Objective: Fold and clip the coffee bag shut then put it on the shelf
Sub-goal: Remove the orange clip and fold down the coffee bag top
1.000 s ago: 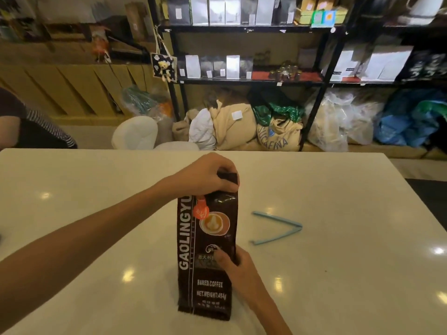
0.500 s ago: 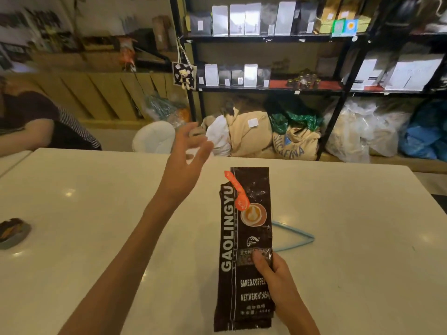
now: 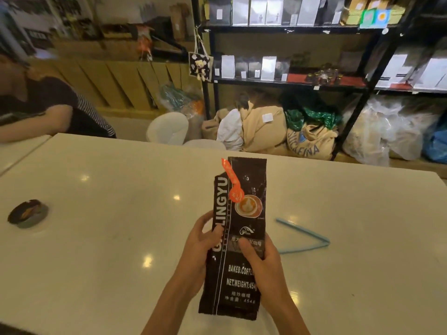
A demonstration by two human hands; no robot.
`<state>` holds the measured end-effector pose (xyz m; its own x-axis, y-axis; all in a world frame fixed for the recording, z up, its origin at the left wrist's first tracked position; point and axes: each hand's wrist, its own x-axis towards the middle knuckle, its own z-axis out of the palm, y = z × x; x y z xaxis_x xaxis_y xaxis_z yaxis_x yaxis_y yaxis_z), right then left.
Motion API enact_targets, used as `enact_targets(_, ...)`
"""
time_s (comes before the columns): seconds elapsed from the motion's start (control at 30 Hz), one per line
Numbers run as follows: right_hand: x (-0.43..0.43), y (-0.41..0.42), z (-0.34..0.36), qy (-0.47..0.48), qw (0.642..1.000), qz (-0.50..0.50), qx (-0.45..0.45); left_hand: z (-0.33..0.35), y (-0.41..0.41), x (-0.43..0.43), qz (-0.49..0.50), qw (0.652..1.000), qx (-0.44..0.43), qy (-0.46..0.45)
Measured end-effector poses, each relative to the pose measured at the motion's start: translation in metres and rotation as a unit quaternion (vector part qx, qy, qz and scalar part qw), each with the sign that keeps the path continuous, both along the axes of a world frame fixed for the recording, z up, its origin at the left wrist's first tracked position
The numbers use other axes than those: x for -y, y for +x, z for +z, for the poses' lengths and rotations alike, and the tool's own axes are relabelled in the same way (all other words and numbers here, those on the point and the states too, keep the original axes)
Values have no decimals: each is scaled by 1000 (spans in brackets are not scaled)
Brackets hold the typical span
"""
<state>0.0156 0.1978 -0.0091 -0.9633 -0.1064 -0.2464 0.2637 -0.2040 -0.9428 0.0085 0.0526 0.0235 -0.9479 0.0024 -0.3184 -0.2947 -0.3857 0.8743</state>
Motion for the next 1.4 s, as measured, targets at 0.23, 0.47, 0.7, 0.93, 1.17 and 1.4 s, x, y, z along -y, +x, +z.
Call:
enact_targets(0.23, -16, -9, 10, -33, 998, 48, 12, -7, 3, -25, 100, 949, -116, -277)
enact_targets(0.47, -2, -51, 24, -21, 983, -174, -54, -2, 2, -27, -31, 962, -94, -256)
enact_targets(0.7, 16, -79, 16, 10, 989, -144, -43, -8, 10, -27, 62, 840, -161, -514)
enact_targets(0.93, -18, -102, 93, 459, 765, 31, -450, -12, 13, -23, 52, 791, -166, -586)
enact_targets(1.17, -20, -116, 114, 603, 627, 323, -374, -15, 13, -21, 69, 824, -106, -553)
enact_targets(1.4, -24, -120, 119, 614, 621, 303, -380, -19, 20, -21, 33, 813, -140, -565)
